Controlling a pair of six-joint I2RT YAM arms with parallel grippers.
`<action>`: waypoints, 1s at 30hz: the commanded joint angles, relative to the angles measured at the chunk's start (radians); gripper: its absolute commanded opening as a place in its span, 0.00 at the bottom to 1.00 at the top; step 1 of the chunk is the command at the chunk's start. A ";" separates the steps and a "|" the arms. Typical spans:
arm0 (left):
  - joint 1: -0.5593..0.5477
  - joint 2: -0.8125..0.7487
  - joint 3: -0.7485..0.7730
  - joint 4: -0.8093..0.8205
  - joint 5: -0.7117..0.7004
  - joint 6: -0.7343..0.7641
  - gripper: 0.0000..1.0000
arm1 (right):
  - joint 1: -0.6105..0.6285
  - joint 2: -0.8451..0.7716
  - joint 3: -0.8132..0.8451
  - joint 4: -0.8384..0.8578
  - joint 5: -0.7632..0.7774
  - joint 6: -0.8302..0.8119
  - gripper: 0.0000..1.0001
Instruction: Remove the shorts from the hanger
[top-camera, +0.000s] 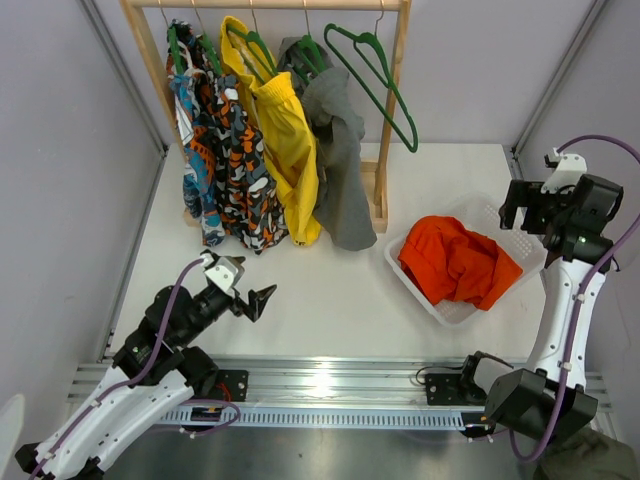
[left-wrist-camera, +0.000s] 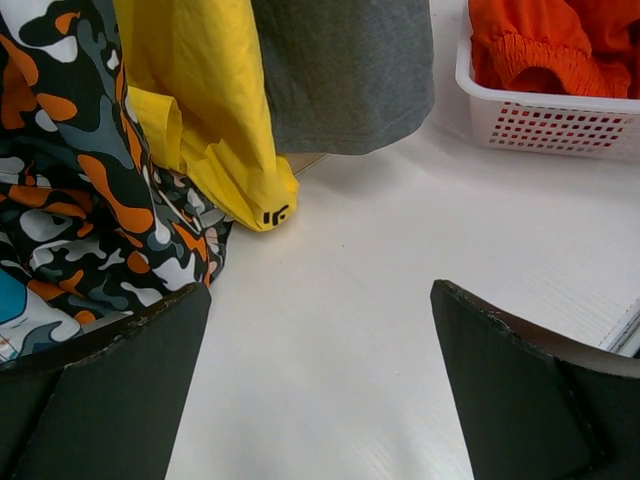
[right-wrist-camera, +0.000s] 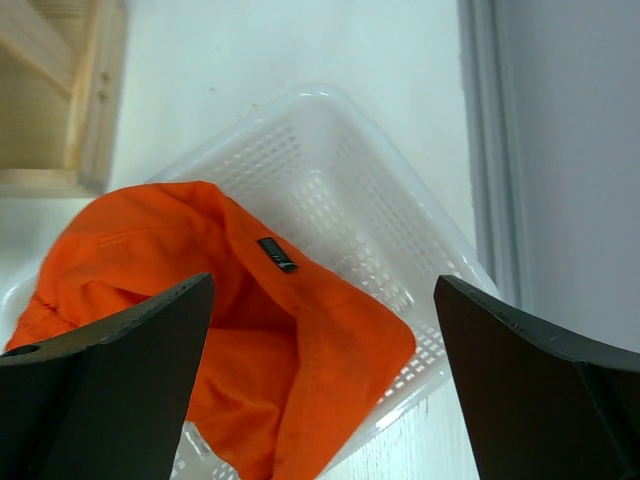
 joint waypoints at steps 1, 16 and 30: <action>-0.001 0.009 0.016 0.021 -0.023 -0.001 0.99 | -0.018 -0.009 0.049 0.012 0.043 -0.003 1.00; -0.001 -0.013 -0.020 0.029 -0.172 0.033 0.99 | -0.014 0.108 0.098 0.045 0.033 0.024 1.00; -0.001 0.035 -0.021 0.033 -0.163 0.036 0.99 | -0.048 0.180 0.121 0.060 0.020 0.082 0.99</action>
